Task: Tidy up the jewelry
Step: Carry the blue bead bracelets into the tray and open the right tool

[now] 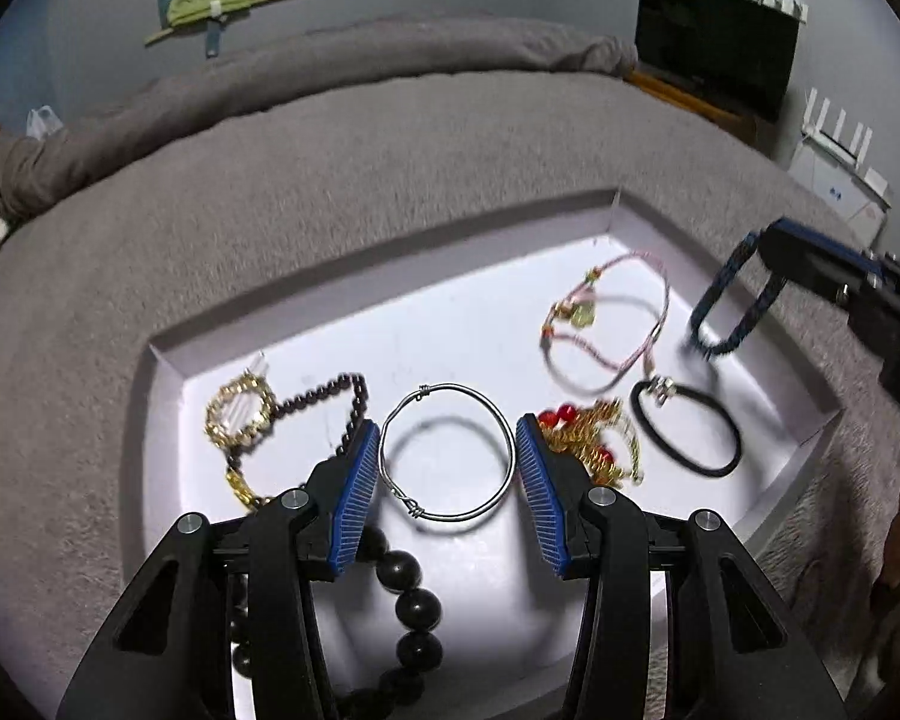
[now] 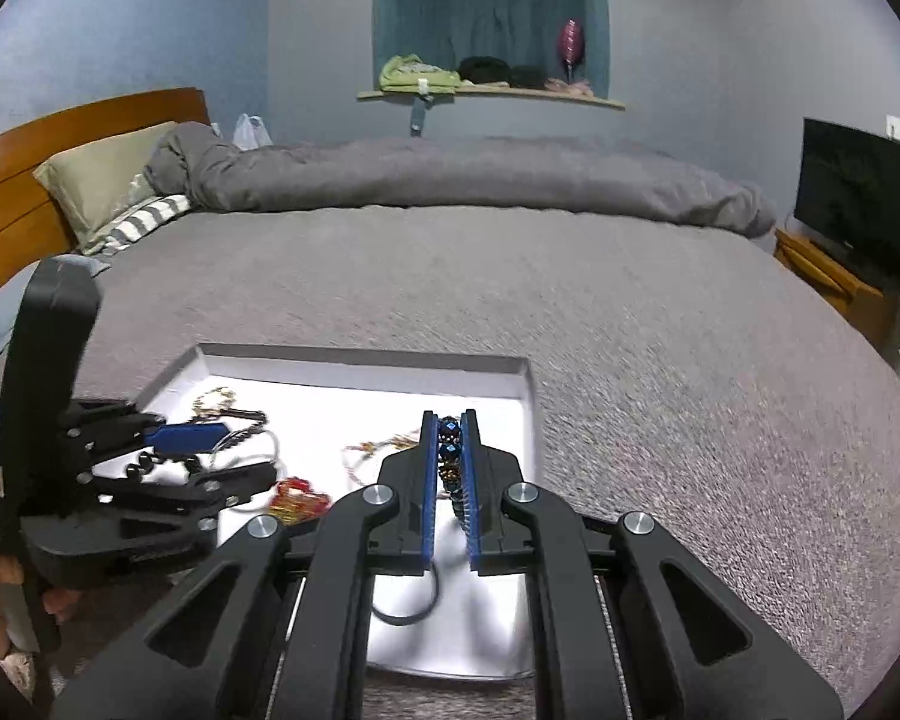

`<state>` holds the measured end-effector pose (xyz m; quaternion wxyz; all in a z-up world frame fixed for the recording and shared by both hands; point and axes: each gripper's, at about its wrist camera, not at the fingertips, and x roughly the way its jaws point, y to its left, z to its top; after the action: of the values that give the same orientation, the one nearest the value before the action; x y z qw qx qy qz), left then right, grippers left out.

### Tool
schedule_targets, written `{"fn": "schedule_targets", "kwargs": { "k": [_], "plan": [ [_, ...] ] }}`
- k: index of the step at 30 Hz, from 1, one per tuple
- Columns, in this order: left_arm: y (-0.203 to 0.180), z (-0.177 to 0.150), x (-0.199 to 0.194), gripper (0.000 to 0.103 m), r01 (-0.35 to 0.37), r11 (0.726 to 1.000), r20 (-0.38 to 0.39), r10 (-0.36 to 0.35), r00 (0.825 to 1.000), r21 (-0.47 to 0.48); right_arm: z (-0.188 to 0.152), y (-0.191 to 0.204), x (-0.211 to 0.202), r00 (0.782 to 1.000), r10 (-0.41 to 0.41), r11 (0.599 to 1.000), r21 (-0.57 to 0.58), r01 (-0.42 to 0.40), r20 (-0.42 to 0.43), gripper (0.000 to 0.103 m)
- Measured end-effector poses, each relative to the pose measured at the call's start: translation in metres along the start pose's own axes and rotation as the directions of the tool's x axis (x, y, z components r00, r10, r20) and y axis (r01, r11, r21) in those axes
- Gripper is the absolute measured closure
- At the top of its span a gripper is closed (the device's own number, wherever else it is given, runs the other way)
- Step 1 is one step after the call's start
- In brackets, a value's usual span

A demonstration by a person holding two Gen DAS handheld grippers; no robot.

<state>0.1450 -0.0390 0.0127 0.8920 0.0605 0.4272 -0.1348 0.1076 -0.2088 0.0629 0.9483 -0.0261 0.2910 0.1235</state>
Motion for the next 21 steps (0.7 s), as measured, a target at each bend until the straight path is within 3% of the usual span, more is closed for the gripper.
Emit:
{"fn": "schedule_targets", "kwargs": {
  "k": [9, 13, 16, 18, 21],
  "plan": [
    [-0.003, -0.006, 0.007, 0.054, -0.009, 1.000, -0.015, 0.009, 1.000, 0.014, -0.009, -0.005, 0.028, 0.995, -0.003, 1.000, 0.014, 0.004, -0.102, 0.096],
    [-0.005, -0.005, 0.006, 0.041, -0.005, 1.000, -0.005, 0.005, 1.000, 0.015, -0.014, -0.006, 0.031, 0.993, -0.002, 1.000, 0.011, 0.003, -0.117, 0.096],
    [-0.005, -0.005, 0.002, 0.041, -0.010, 1.000, 0.010, 0.010, 1.000, 0.019, -0.014, -0.006, 0.030, 0.993, -0.005, 1.000, 0.012, 0.007, -0.117, 0.096],
    [-0.006, -0.003, -0.001, 0.041, -0.006, 1.000, 0.023, 0.006, 1.000, 0.017, -0.014, -0.007, 0.028, 0.994, -0.008, 1.000, 0.016, 0.010, -0.113, 0.094],
    [-0.009, -0.004, -0.005, 0.039, -0.011, 1.000, 0.037, 0.010, 0.999, 0.025, -0.012, -0.010, 0.026, 0.995, -0.010, 0.999, 0.029, 0.013, -0.103, 0.081]
  ]
}}
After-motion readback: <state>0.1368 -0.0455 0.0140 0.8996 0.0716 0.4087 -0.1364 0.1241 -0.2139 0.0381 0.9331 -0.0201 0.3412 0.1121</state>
